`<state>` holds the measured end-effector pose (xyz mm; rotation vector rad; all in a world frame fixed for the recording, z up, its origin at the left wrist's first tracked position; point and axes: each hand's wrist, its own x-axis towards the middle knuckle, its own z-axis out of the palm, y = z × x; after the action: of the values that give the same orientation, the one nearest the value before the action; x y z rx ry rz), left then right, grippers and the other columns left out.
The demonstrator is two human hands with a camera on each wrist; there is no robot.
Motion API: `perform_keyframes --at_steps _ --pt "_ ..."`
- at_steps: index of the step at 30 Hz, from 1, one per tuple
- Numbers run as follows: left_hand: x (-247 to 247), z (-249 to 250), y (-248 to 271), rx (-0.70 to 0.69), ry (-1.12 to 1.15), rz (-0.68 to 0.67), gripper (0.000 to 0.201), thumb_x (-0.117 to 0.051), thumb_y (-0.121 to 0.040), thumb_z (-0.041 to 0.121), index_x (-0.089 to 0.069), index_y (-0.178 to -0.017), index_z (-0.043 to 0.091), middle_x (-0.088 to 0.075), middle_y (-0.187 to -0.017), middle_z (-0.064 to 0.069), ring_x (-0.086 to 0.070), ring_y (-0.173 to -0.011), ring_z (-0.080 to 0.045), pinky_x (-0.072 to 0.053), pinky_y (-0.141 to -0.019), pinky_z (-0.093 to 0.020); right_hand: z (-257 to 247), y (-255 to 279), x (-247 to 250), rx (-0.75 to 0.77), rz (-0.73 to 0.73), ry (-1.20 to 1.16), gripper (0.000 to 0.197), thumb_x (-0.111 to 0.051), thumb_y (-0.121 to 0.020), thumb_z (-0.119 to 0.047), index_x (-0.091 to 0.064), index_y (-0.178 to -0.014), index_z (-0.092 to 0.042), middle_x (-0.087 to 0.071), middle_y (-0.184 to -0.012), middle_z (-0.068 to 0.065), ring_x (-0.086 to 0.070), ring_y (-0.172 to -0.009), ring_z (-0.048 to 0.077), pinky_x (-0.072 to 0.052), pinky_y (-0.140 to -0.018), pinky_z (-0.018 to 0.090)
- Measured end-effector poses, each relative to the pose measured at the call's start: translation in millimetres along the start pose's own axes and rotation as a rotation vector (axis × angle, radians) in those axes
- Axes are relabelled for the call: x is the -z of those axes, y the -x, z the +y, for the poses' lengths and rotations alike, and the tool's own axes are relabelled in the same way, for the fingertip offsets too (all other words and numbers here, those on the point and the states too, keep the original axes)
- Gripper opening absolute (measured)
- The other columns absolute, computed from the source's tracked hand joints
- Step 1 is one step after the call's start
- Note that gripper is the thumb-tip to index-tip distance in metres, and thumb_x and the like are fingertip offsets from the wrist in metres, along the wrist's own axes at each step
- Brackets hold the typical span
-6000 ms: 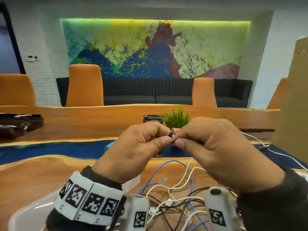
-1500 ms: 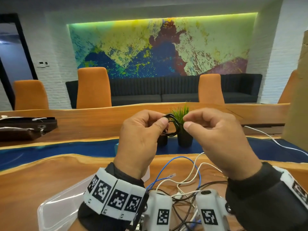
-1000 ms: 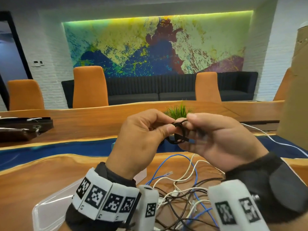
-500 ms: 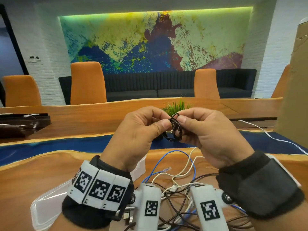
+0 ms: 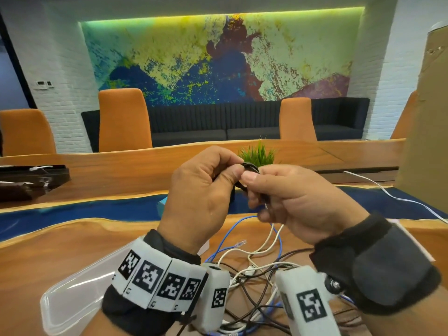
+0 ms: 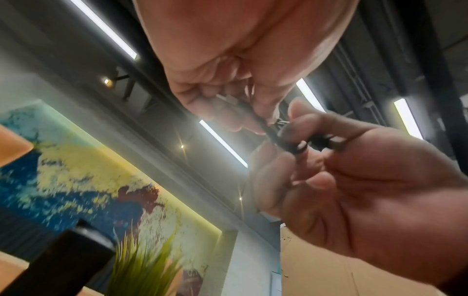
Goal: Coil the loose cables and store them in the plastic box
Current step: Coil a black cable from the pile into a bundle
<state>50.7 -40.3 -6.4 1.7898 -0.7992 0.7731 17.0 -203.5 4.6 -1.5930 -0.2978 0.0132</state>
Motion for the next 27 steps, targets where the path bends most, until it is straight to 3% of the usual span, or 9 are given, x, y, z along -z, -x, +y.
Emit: perform_keyframes --at_steps 5,9,11,15,18,20,23,25,27 --pt "-7 -6 0 0.172 0.028 0.026 0.007 -0.065 -0.092 0.013 -0.07 -0.089 0.016 -0.072 -0.077 0.005 -0.066 -0.076 -0.009 -0.056 -0.072 -0.029 -3 -2 3 0.228 0.295 0.446 0.009 -0.068 -0.089 -0.016 -0.073 -0.097 -0.015 -0.069 -0.074 0.007 -0.065 -0.061 0.016 -0.056 -0.054 0.03" --pt "-8 -3 0 0.29 0.061 -0.059 0.007 -0.067 -0.091 0.018 -0.072 -0.087 0.019 -0.071 -0.074 0.001 -0.063 -0.068 -0.01 -0.054 -0.062 -0.028 -7 2 13 0.3 0.392 0.578 0.004 -0.073 -0.085 -0.016 -0.073 -0.089 -0.016 -0.072 -0.074 0.008 -0.069 -0.063 0.017 -0.055 -0.053 0.026" --pt "-7 -3 0 0.325 0.052 -0.137 0.007 -0.067 -0.091 0.018 -0.073 -0.086 0.02 -0.073 -0.08 0.001 -0.067 -0.077 -0.016 -0.056 -0.07 -0.031 -11 7 31 0.274 0.448 0.599 0.006 -0.073 -0.085 -0.014 -0.074 -0.09 -0.01 -0.072 -0.077 0.011 -0.068 -0.062 0.02 -0.053 -0.05 0.022" --pt "-6 -5 -1 0.313 -0.014 -0.216 0.007 -0.07 -0.087 0.025 -0.073 -0.083 0.02 -0.075 -0.08 -0.001 -0.069 -0.084 -0.026 -0.053 -0.079 -0.039 -20 24 95 0.082 0.536 0.672 0.01 -0.074 -0.085 -0.013 -0.072 -0.09 -0.005 -0.073 -0.079 0.017 -0.064 -0.059 0.016 -0.055 -0.059 0.032" --pt "-4 -6 -1 0.321 -0.054 -0.29 0.028 -0.07 -0.072 0.053 -0.074 -0.087 0.03 -0.076 -0.078 0.007 -0.071 -0.081 -0.021 -0.054 -0.084 -0.044 -14 42 150 -0.153 0.519 0.848 0.011 -0.074 -0.085 -0.017 -0.073 -0.089 -0.006 -0.074 -0.08 0.017 -0.065 -0.064 0.02 -0.058 -0.067 0.04" --pt "-4 -6 0 0.314 -0.072 -0.326 0.035 -0.073 -0.067 0.061 -0.074 -0.088 0.033 -0.075 -0.077 0.009 -0.071 -0.081 -0.02 -0.055 -0.088 -0.049 4 51 178 -0.31 0.489 0.915 0.012 -0.074 -0.085 -0.014 -0.071 -0.086 -0.003 -0.072 -0.077 0.02 -0.062 -0.065 0.025 -0.058 -0.064 0.041" --pt "-15 2 9 0.297 -0.201 -0.449 0.014 -0.071 -0.085 0.038 -0.074 -0.08 0.026 -0.074 -0.075 0.007 -0.069 -0.081 -0.018 -0.055 -0.085 -0.044 42 69 205 -0.548 0.4 1.008 0.011 -0.074 -0.084 -0.011 -0.07 -0.078 -0.003 -0.068 -0.062 0.017 -0.06 -0.052 0.019 -0.047 -0.047 0.025" --pt "-21 8 16 0.29 -0.336 -0.599 0.015 -0.069 -0.086 0.035 -0.074 -0.077 0.025 -0.073 -0.075 0.008 -0.068 -0.079 -0.014 -0.054 -0.079 -0.038 68 75 214 -0.654 0.341 1.045 0.013 -0.074 -0.084 -0.01 -0.069 -0.073 -0.005 -0.064 -0.051 0.009 -0.054 -0.04 0.014 -0.043 -0.042 0.021" --pt "-25 6 24 0.308 -0.449 -0.774 0.014 -0.068 -0.086 0.035 -0.074 -0.078 0.025 -0.072 -0.075 0.01 -0.066 -0.078 -0.011 -0.054 -0.076 -0.034 86 78 214 -0.7 0.307 1.088 0.013 -0.074 -0.084 -0.011 -0.071 -0.073 -0.005 -0.065 -0.053 0.009 -0.054 -0.041 0.016 -0.044 -0.041 0.021"
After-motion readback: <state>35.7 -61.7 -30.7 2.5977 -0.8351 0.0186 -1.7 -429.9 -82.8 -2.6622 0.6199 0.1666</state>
